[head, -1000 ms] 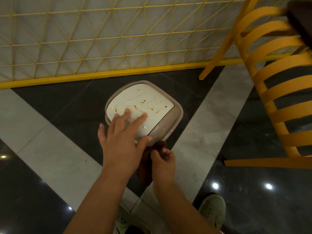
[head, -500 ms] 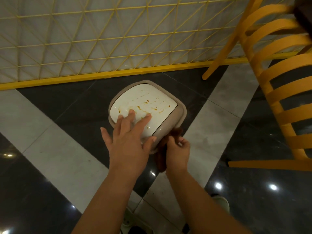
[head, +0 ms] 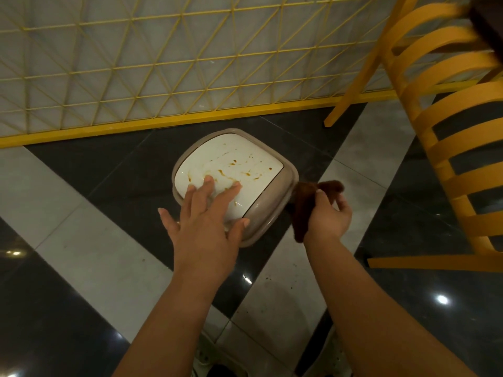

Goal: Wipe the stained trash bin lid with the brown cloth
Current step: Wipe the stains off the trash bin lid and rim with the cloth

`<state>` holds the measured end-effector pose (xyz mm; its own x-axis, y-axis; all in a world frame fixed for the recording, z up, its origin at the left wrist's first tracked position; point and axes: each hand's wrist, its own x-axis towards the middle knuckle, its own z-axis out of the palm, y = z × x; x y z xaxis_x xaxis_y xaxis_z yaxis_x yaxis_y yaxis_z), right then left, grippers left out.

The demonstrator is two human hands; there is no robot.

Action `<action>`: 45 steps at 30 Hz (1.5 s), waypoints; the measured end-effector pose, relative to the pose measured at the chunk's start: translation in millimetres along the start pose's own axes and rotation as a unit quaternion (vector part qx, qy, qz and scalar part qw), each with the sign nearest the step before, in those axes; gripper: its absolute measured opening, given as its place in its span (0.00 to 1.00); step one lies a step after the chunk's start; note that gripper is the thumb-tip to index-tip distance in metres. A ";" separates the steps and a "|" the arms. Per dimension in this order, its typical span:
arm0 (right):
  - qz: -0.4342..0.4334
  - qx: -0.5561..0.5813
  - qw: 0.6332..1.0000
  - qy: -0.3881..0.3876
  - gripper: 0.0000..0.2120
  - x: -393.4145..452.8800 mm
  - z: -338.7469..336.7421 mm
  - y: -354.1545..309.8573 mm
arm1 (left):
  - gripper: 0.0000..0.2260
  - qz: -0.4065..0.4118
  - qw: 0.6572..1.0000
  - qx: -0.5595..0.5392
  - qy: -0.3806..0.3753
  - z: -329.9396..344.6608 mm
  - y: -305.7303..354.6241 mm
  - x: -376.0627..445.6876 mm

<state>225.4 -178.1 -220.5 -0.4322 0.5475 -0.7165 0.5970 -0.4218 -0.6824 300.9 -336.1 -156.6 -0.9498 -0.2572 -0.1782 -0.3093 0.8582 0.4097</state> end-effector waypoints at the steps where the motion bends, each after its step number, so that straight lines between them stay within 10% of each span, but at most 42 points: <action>1: -0.022 -0.008 1.000 0.009 0.20 -0.4 -2.6 2.2 | 0.26 -0.001 1.000 0.000 -0.001 0.0 0.5 0.0; 12: -0.260 -0.140 0.935 -0.195 0.15 -82.4 -29.8 101.4 | 0.26 -0.018 1.000 0.006 -0.010 -0.2 5.2 1.6; 24: -0.118 -0.171 0.973 -0.096 0.10 -0.3 28.0 -18.5 | 0.27 -0.014 1.000 -0.013 -0.004 2.8 3.4 1.2; 34: -0.048 -0.132 0.978 -0.151 0.07 -75.7 -16.5 71.5 | 0.27 -0.018 1.000 -0.013 0.001 3.9 3.1 0.3; 45: -0.042 -0.198 0.971 -0.127 0.09 2.8 38.7 -41.8 | 0.28 -0.022 0.999 -0.026 -0.011 2.6 4.7 0.8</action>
<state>173.0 -186.8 -199.6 -0.6133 0.3508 -0.7077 0.7437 -0.0454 -0.6670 298.8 -331.1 -157.2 -0.9338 -0.2843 -0.2174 -0.3542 0.8218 0.4463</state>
